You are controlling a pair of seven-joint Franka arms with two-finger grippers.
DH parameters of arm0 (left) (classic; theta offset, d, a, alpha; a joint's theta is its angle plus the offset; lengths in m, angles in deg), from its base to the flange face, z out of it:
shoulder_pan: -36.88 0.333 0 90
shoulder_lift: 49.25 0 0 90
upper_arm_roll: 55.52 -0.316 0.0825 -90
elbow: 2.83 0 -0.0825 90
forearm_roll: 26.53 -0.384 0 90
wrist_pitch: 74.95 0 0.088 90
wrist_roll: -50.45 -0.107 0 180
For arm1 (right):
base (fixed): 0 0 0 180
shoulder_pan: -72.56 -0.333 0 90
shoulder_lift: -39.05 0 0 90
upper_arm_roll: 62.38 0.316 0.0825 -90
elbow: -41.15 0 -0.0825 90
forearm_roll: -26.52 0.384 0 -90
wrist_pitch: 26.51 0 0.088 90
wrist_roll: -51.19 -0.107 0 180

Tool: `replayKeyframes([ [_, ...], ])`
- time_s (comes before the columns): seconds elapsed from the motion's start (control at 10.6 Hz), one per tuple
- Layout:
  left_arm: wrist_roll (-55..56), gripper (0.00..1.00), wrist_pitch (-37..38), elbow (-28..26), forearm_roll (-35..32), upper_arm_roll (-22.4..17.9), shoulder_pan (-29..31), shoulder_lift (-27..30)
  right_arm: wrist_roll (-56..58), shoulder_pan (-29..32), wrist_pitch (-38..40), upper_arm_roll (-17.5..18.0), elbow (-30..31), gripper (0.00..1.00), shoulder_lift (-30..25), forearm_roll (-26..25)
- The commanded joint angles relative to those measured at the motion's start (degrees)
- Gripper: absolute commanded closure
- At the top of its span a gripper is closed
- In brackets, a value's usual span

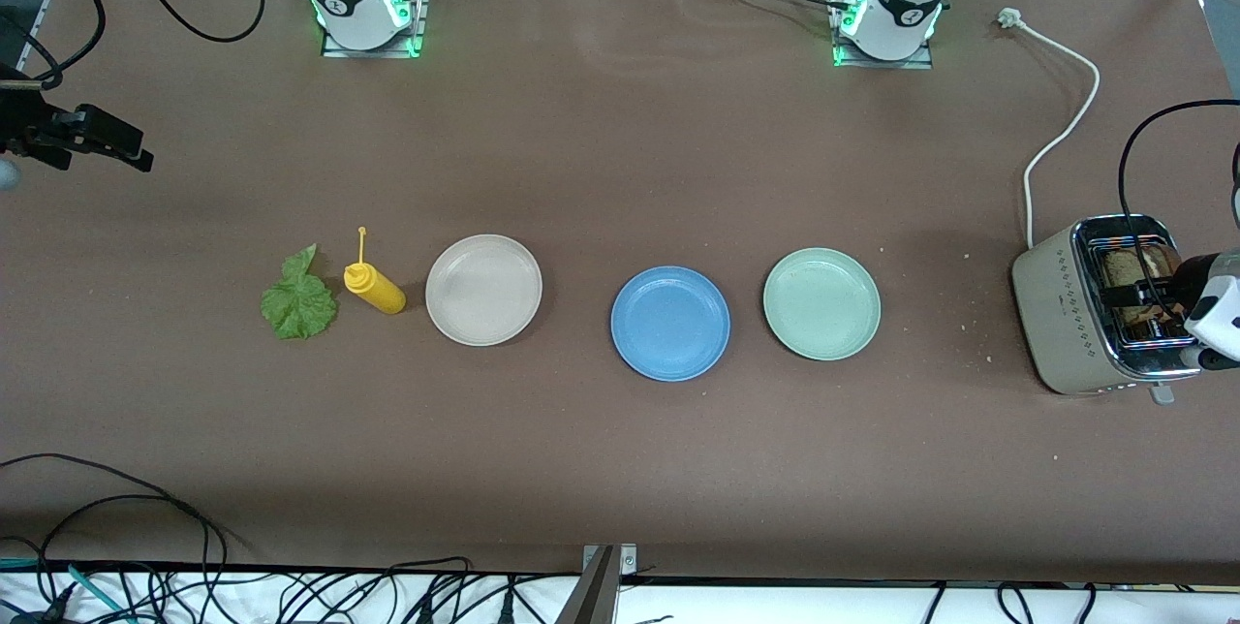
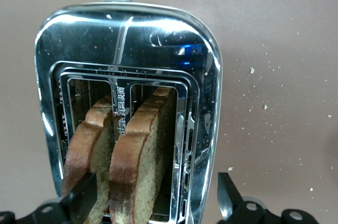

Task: Make sandwich in blue plate with both arms
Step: 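Move the left gripper over the toaster toward the toast slices, then grasp a toast slice with the left gripper and lift it out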

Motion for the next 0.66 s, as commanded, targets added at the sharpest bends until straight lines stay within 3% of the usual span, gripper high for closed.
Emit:
replayKeyframes([
  [0.0,-1.06,0.0,0.82,-0.7,0.19,0.64,0.72,0.4,0.23,-0.23,1.21,-0.22,-1.17,0.0,0.1,0.44],
  [0.09,-1.06,0.08,0.91,-0.7,0.28,0.64,0.72,0.4,0.23,-0.23,1.21,-0.22,-1.17,0.0,0.1,0.44],
  [0.57,-4.04,0.87,4.07,-0.17,0.28,0.73,0.72,1.45,0.23,-0.23,1.21,-0.22,-1.17,0.0,0.1,0.44],
])
